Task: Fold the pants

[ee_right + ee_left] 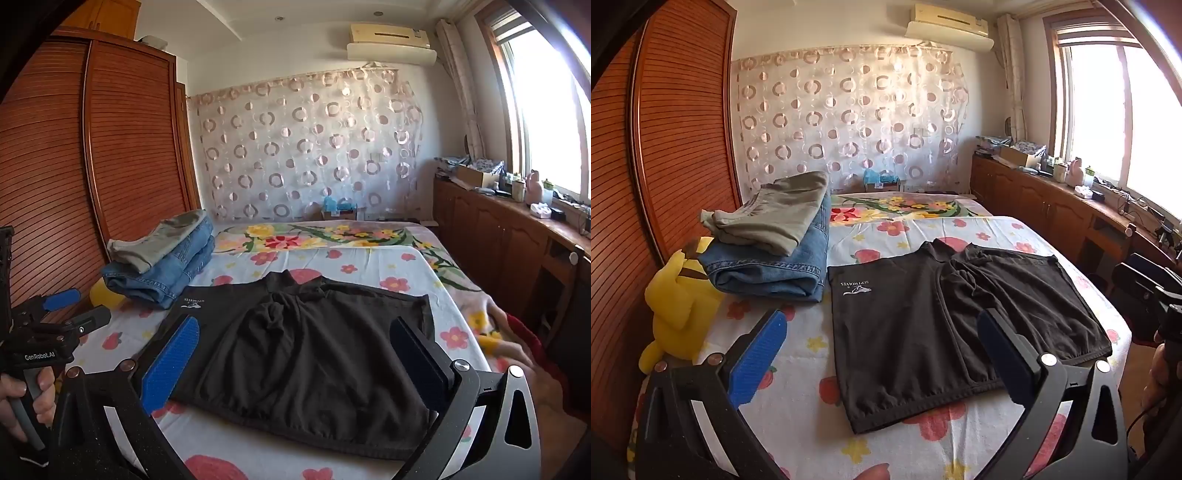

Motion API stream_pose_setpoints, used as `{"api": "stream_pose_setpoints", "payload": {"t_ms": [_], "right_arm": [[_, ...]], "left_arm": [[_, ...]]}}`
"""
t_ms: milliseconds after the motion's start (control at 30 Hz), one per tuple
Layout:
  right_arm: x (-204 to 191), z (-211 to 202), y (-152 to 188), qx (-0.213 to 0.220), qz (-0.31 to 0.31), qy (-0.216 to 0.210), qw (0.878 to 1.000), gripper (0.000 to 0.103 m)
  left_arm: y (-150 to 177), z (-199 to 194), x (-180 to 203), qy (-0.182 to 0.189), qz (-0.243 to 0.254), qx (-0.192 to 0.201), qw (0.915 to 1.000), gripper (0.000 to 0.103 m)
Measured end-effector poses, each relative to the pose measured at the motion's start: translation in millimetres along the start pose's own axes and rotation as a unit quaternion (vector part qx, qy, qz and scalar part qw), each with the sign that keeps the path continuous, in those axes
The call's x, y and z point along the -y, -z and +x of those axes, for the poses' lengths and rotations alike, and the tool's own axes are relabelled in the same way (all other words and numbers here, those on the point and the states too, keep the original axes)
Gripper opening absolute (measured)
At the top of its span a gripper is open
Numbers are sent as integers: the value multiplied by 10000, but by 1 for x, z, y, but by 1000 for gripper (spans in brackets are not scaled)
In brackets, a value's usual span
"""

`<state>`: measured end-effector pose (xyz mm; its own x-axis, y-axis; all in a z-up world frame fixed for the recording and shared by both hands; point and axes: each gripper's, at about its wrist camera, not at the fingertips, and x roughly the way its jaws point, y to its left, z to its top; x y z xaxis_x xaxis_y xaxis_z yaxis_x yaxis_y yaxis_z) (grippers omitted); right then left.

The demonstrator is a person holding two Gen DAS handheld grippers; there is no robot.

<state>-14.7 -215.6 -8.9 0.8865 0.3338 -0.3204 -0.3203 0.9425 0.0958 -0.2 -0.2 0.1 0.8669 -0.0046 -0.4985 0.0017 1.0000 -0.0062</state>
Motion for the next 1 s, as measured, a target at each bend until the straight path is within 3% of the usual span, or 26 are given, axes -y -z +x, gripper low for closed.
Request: {"api": "stream_pose_setpoints", "payload": {"t_ms": [1000], "right_arm": [[0, 3, 2, -30, 85, -47, 9999, 103]], "left_arm": [[-3, -7, 2, 48, -24, 98, 9999, 103]]}}
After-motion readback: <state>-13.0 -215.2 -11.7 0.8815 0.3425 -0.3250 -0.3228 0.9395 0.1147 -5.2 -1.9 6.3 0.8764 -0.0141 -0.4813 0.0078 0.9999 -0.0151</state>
